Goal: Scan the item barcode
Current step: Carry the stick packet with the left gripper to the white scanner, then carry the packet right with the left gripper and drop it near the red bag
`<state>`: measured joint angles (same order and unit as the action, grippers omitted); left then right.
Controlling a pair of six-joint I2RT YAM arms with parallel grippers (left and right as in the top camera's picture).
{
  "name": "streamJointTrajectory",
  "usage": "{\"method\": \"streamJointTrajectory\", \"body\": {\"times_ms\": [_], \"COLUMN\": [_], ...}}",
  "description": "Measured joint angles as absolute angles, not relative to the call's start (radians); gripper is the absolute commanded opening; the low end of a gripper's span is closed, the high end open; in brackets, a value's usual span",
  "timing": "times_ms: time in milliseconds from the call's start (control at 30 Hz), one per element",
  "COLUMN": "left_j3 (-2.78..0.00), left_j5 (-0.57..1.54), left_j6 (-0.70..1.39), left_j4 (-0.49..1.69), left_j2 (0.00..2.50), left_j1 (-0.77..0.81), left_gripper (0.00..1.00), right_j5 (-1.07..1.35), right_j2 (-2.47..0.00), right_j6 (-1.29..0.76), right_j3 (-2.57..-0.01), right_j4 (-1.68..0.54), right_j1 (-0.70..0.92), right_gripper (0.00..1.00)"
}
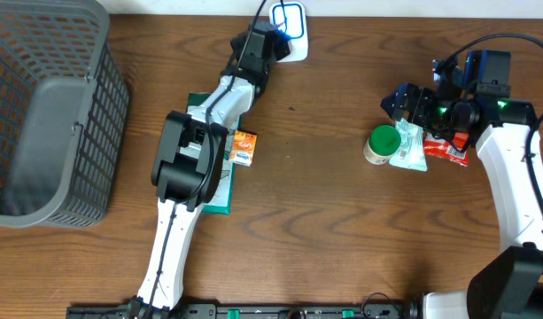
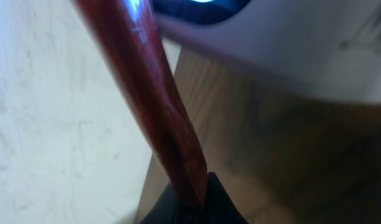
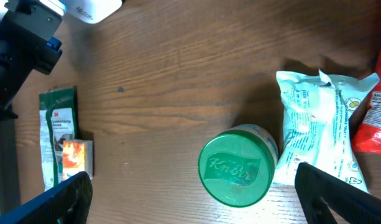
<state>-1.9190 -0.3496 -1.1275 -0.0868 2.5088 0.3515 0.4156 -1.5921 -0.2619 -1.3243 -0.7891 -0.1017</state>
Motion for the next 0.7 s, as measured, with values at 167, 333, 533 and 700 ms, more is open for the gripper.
{"method": "streamJointTrajectory", "body": {"times_ms": [167,333,533,700], "left_j3": [-1.919,-1.919,-1.919,-1.912], "left_j5": [-0.342,-0.312,-0.334,-0.334], "left_j6": [-1.15,-1.15,-1.1,-0.813], "left_j4": [-0.113,-0.127,-0.144,0.173], "left_j2": [2.51,2.51,2.49,2.259], "left_j1": [0.352,0.352,0.352,0.356], "left_gripper": [0.07,0.07,0.07,0.07], "right_j5": [0.407,0.406,0.405,0.403], "right_j2": [-1.592,-1.592,-1.592,-1.592], "right_j6": [-0.262,-0.262,-0.262,-0.262], "right_j3": [-1.324,-1.324,-1.324,-1.324], "right_j4": [-0.789,-0.789,-0.789,-0.788], "right_j1": [-0.102,-0.102,-0.102,-0.102], "right_gripper": [0.99,0.99,0.99,0.99]}}
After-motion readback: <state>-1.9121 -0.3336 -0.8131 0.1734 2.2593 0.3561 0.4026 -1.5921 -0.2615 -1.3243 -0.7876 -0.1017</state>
